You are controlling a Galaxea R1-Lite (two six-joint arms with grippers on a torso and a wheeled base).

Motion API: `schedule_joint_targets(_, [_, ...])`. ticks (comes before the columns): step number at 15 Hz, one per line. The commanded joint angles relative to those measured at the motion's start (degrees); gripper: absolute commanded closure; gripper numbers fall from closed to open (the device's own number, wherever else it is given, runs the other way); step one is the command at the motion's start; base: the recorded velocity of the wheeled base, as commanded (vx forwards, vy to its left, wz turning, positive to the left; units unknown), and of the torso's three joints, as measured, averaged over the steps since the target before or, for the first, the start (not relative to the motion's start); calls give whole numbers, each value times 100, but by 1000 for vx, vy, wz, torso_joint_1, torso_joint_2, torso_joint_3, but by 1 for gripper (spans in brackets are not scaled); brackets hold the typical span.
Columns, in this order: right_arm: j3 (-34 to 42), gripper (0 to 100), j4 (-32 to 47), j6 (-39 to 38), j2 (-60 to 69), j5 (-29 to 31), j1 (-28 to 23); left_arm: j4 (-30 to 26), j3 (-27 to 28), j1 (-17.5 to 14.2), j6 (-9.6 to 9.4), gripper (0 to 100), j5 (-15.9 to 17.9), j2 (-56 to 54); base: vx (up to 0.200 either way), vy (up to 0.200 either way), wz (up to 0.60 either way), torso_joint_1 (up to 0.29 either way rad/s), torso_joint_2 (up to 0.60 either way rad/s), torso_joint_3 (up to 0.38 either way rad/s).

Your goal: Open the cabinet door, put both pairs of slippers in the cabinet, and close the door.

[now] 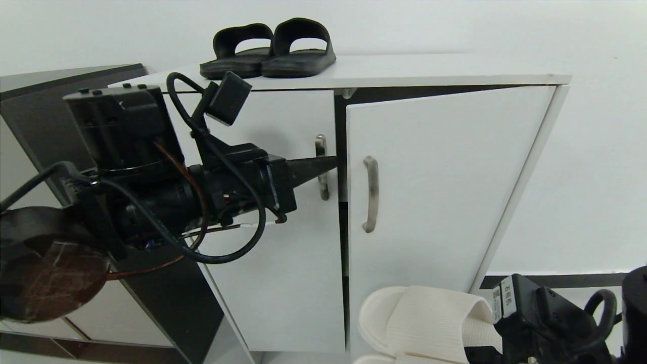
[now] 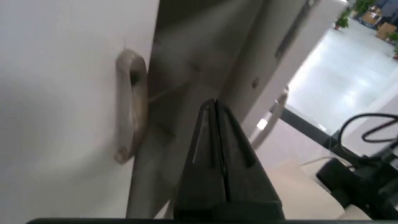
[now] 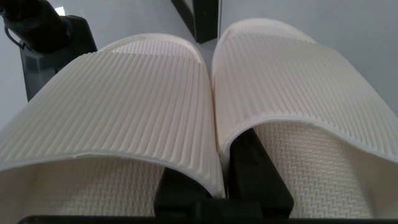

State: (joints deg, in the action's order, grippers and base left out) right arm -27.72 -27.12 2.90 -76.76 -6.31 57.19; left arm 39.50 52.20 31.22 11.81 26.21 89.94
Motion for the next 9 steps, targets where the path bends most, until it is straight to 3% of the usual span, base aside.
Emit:
schedule_joint_targets(1, [-14, 100, 5, 9, -40, 16, 3, 14, 308, -2, -4, 100, -2, 498, 0, 0, 0, 0, 0, 0])
schedule_joint_targets(4, [-76, 100, 225, 9, -32, 16, 3, -39, 616, 24, -4, 100, -2, 612, 0, 0, 0, 0, 0, 0])
schedule_joint_targets(7, [-199, 100, 357, -9, -32, 25, 3, -601, 924, 24, 5, 100, -2, 639, 0, 0, 0, 0, 0, 0])
schedule_joint_targets(9, [-199, 100, 357, -9, -58, 25, 3, -636, 950, 24, 14, 100, -2, 639, 0, 0, 0, 0, 0, 0])
